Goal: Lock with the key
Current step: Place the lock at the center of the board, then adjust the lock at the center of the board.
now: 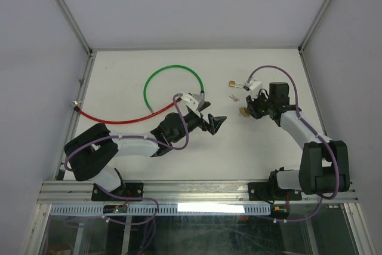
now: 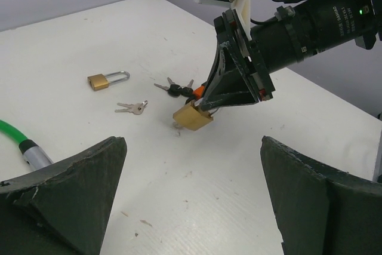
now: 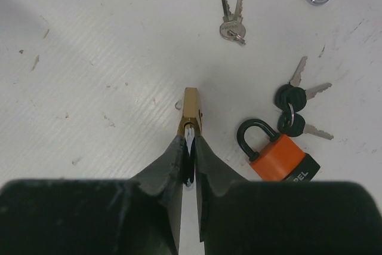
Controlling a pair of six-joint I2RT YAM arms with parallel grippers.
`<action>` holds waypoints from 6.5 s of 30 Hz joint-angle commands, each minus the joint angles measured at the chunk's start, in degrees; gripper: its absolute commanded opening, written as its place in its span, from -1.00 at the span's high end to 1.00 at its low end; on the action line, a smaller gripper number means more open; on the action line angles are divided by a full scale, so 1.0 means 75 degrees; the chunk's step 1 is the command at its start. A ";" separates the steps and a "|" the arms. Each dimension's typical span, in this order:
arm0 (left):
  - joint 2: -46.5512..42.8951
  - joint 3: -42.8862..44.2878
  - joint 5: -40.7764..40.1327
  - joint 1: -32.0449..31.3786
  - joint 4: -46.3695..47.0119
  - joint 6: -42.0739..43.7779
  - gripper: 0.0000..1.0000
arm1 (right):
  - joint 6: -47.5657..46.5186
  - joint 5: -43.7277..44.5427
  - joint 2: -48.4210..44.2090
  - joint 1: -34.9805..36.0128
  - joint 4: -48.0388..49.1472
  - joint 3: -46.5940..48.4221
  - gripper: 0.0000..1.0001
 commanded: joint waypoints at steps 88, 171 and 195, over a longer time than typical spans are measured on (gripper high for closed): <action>-0.0240 -0.0019 0.0016 -0.0066 0.0565 0.0229 -0.98 | -0.0167 0.0090 0.1211 -0.0158 -0.2235 0.1789 0.33; -0.0283 -0.0136 0.0005 -0.0066 0.0725 0.0230 -0.98 | -0.0664 -0.0883 0.1758 0.0206 -0.3188 0.2053 0.46; -0.0195 0.0047 0.1453 0.1969 0.0401 -0.2180 -0.98 | 0.0663 -0.3638 -0.1123 0.0442 -0.2539 0.2606 0.29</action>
